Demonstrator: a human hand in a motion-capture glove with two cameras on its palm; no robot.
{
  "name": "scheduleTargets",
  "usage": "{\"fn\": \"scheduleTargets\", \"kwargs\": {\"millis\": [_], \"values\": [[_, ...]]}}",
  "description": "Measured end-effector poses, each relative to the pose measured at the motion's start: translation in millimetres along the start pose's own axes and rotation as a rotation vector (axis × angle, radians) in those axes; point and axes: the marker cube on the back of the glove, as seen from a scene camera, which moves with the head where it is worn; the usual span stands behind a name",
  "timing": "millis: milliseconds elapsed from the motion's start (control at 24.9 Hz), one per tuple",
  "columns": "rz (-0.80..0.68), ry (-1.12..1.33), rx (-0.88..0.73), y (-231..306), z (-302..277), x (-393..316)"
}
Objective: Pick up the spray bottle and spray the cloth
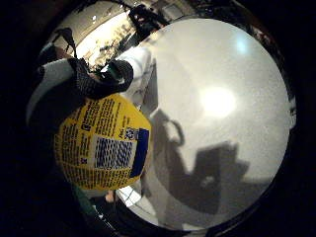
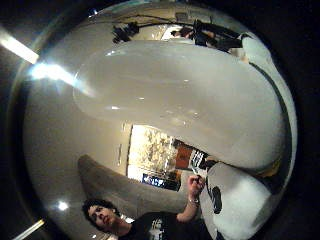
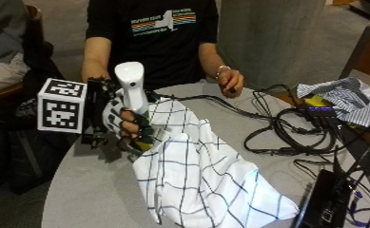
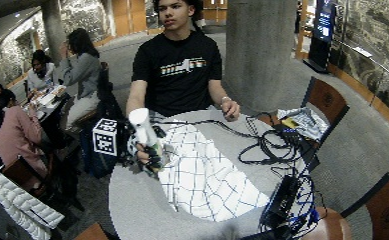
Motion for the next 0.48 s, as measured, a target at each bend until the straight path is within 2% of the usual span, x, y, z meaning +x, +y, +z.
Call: {"fn": "scheduleTargets", "kwargs": {"millis": [281,482], "values": [[0.103,-0.046,-0.210,15.9,36.8,-26.1],[0.203,-0.049,-0.279,23.8,52.2,-30.5]]}}
